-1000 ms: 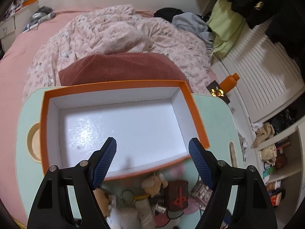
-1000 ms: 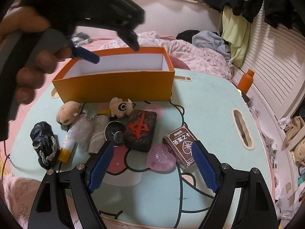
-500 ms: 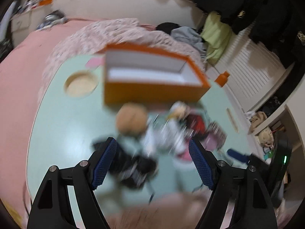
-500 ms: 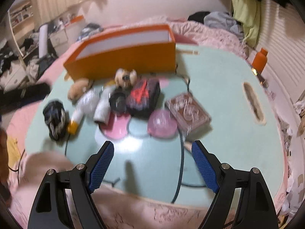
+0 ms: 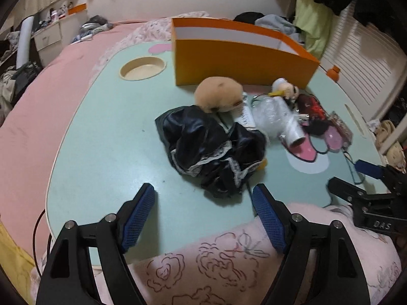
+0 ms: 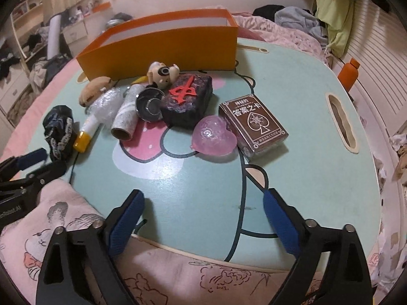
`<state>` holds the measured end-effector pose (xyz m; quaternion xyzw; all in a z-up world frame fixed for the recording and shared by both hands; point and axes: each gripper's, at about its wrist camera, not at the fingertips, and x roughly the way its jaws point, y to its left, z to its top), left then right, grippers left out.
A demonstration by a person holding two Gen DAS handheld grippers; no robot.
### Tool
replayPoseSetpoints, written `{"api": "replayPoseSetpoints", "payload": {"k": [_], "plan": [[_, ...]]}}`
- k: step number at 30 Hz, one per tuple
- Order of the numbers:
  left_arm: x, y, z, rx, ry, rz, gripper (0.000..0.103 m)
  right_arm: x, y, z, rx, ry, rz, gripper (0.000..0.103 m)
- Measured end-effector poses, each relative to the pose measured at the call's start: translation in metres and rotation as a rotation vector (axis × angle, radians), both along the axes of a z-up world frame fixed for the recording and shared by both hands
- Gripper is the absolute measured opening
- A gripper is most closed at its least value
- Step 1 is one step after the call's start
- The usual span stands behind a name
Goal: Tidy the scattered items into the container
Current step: 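Pull both tools back from the box toward the items on the table, then grasp the black lace cloth with left tool while right tool grasps the card deck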
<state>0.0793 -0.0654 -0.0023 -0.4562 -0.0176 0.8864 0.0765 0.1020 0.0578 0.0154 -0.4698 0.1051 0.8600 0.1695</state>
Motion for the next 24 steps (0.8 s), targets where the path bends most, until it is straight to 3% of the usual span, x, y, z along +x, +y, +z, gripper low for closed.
{"api": "replayPoseSetpoints", "payload": {"k": [4, 24], "plan": [[-0.0033, 0.0031, -0.0039, -0.049, 0.0, -0.01, 0.092, -0.0027, 0.0005, -0.0015, 0.009, -0.009, 0.001, 0.102], [-0.0029, 0.0052, -0.0064, -0.062, 0.016, -0.027, 0.093, -0.0035, 0.0017, -0.002, 0.009, -0.011, 0.0, 0.103]]}}
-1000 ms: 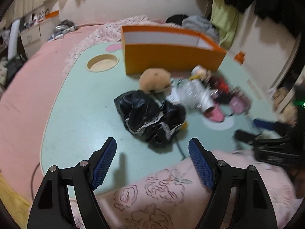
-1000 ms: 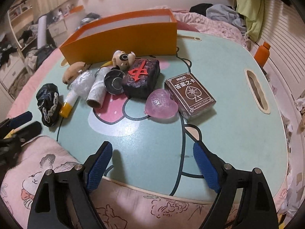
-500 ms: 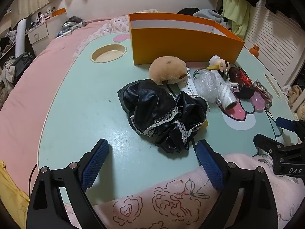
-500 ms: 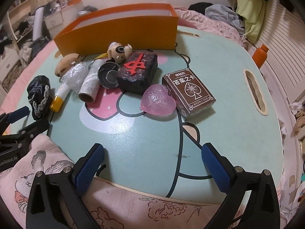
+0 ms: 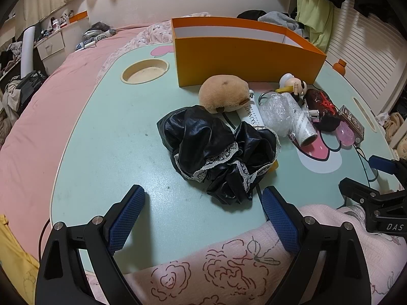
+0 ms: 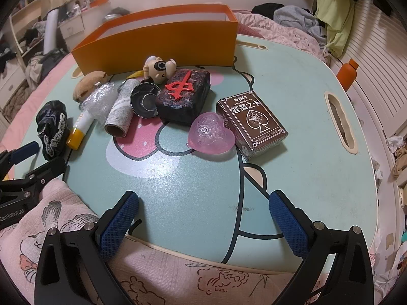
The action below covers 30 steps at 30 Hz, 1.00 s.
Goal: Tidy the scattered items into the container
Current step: 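Grasp the black lace cloth with left tool while right tool grasps the card deck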
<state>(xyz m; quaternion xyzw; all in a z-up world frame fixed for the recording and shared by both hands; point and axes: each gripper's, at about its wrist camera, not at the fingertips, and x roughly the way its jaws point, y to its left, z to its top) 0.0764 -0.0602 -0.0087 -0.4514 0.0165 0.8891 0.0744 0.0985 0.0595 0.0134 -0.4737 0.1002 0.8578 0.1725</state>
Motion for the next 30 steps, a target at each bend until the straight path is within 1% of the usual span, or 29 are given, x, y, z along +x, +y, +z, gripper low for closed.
{"api": "replayPoseSetpoints", "payload": {"k": [17, 20, 24, 26, 29, 30], "plan": [[0.001, -0.003, 0.001, -0.001, 0.004, 0.002, 0.093, 0.0, 0.0, 0.0, -0.001, 0.001, 0.0, 0.103], [0.007, -0.009, 0.008, 0.03, 0.046, 0.004, 0.093, 0.0, 0.0, 0.0, -0.001, 0.001, 0.0, 0.103], [0.022, -0.016, 0.025, 0.107, 0.151, -0.057, 0.093, 0.0, 0.0, 0.0, -0.001, 0.001, -0.001, 0.103], [0.023, -0.017, 0.029, 0.106, 0.173, -0.071, 0.093, 0.0, 0.0, 0.0, -0.001, 0.001, -0.001, 0.103], [0.019, -0.018, 0.028, 0.076, 0.166, -0.06, 0.092, 0.0, 0.0, 0.0, -0.001, 0.002, -0.001, 0.103], [0.017, -0.019, 0.028, 0.08, 0.163, -0.063, 0.086, 0.0, 0.0, 0.0, -0.001, 0.002, -0.001, 0.103]]}}
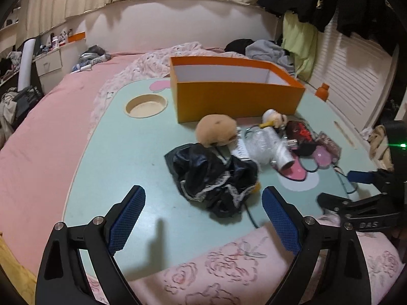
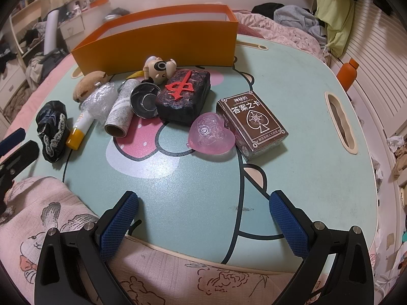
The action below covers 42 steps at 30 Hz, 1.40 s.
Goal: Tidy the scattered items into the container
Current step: 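Grasp the black lace cloth with left tool while right tool grasps the card deck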
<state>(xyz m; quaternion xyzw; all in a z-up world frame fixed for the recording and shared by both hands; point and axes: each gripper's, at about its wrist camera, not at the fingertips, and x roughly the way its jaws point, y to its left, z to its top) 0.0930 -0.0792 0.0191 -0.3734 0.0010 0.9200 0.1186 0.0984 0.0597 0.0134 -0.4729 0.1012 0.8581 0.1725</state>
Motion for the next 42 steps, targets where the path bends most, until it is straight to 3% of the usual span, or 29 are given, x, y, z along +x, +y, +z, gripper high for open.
{"api": "replayPoseSetpoints", "payload": {"k": [1, 12, 14, 15, 16, 19, 21, 23, 25, 27, 33, 38, 40, 42], "plan": [[-0.002, 0.0, 0.0, 0.007, -0.003, -0.004, 0.081, 0.0, 0.0, 0.0, 0.0, 0.0, 0.0, 0.103], [-0.042, 0.011, -0.002, -0.008, -0.021, -0.049, 0.08, 0.002, 0.001, 0.001, -0.012, 0.014, 0.003, 0.103], [-0.044, 0.01, -0.006, 0.005, -0.034, -0.054, 0.073, 0.005, 0.006, 0.002, -0.051, 0.047, 0.003, 0.103], [-0.043, 0.009, -0.007, 0.008, -0.034, -0.051, 0.059, 0.007, 0.009, 0.004, -0.073, 0.064, 0.003, 0.102], [-0.041, 0.008, -0.007, 0.01, -0.028, -0.045, 0.055, 0.009, 0.013, 0.005, -0.101, 0.084, 0.001, 0.101], [-0.033, 0.0, -0.003, 0.044, 0.013, -0.027, 0.046, 0.01, 0.02, 0.009, -0.127, 0.108, -0.001, 0.089], [-0.027, -0.006, 0.001, 0.071, 0.05, -0.016, 0.046, 0.007, 0.025, 0.013, -0.1, 0.106, 0.002, 0.084], [-0.02, -0.01, 0.004, 0.101, 0.086, -0.026, 0.045, 0.005, 0.03, 0.017, -0.055, 0.11, 0.0, 0.083], [-0.015, -0.009, 0.006, 0.1, 0.112, -0.034, 0.032, 0.005, 0.035, 0.02, -0.037, 0.123, -0.005, 0.083], [-0.009, -0.005, 0.01, 0.094, 0.146, -0.046, 0.028, 0.008, 0.043, 0.022, -0.051, 0.147, -0.011, 0.081], [-0.011, 0.001, 0.011, 0.088, 0.145, -0.078, 0.028, 0.008, 0.058, 0.027, -0.091, 0.205, -0.044, 0.071], [-0.027, -0.008, 0.007, 0.107, 0.09, -0.021, 0.032, 0.004, 0.066, 0.028, -0.091, 0.234, -0.081, 0.068], [-0.032, -0.01, 0.008, 0.114, 0.077, -0.017, 0.047, 0.001, 0.069, 0.028, -0.088, 0.237, -0.083, 0.065], [-0.04, -0.01, 0.006, 0.099, 0.057, 0.0, 0.062, -0.002, 0.071, 0.024, -0.086, 0.223, -0.083, 0.052]]}}
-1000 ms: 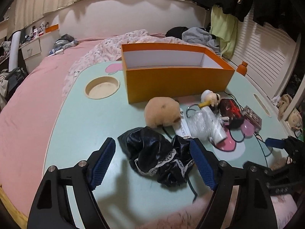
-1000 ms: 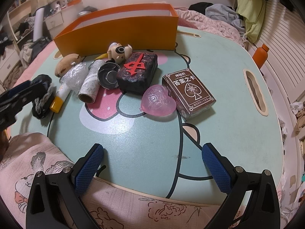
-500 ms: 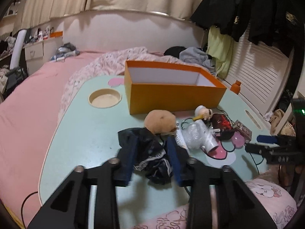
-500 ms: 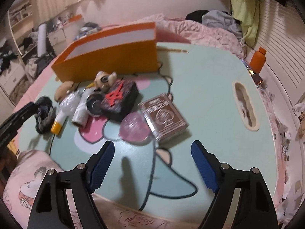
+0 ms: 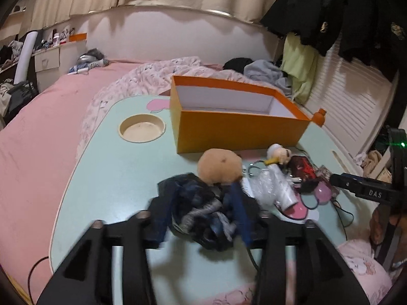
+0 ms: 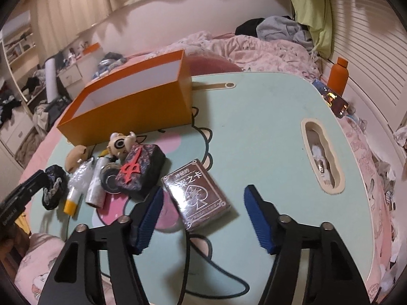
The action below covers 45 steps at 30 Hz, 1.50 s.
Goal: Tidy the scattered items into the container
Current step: 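Grasp the black lace cloth with left tool while right tool grasps the card deck, then drop the cloth into the orange box with left tool while right tool drops the deck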
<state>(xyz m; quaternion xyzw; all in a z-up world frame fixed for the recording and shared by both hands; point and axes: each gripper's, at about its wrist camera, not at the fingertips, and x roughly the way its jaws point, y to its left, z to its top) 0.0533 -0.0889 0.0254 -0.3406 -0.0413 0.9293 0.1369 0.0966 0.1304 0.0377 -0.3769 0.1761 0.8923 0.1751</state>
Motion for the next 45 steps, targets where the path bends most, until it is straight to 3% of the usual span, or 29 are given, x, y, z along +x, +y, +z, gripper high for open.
{"api": "replayPoseSetpoints", "payload": {"k": [6, 8, 9, 13, 18, 24, 30, 34, 42, 45], "plan": [[-0.014, 0.005, -0.016, -0.027, -0.088, -0.016, 0.063, 0.001, 0.006, -0.001, -0.023, 0.013, -0.005, 0.051], [-0.016, 0.009, -0.022, -0.038, -0.106, -0.034, 0.057, 0.002, 0.008, -0.001, -0.039, 0.019, -0.007, 0.051], [-0.015, 0.01, -0.023, -0.039, -0.108, -0.041, 0.049, 0.003, 0.009, -0.001, -0.044, 0.021, -0.004, 0.051], [-0.012, 0.007, -0.025, 0.016, -0.102, -0.081, 0.038, 0.001, 0.01, -0.004, -0.06, 0.007, 0.019, 0.053], [-0.007, 0.008, -0.026, 0.019, -0.084, -0.082, 0.037, -0.009, 0.005, -0.007, 0.014, -0.047, 0.038, 0.05], [0.001, 0.008, -0.021, 0.023, -0.048, -0.086, 0.036, -0.002, 0.007, -0.007, 0.01, 0.0, 0.019, 0.043], [0.005, 0.007, -0.005, 0.028, -0.008, -0.102, 0.036, 0.009, 0.006, 0.02, -0.01, 0.12, 0.025, 0.043], [-0.003, 0.009, 0.011, 0.084, -0.007, -0.136, 0.036, -0.001, 0.003, 0.037, -0.029, 0.167, 0.054, 0.043], [-0.044, 0.026, 0.07, 0.068, 0.139, -0.131, 0.036, -0.052, -0.007, 0.076, 0.04, 0.215, 0.111, 0.043], [-0.07, 0.035, 0.084, 0.075, 0.159, -0.132, 0.036, -0.08, -0.013, 0.088, 0.089, 0.223, 0.133, 0.043]]}}
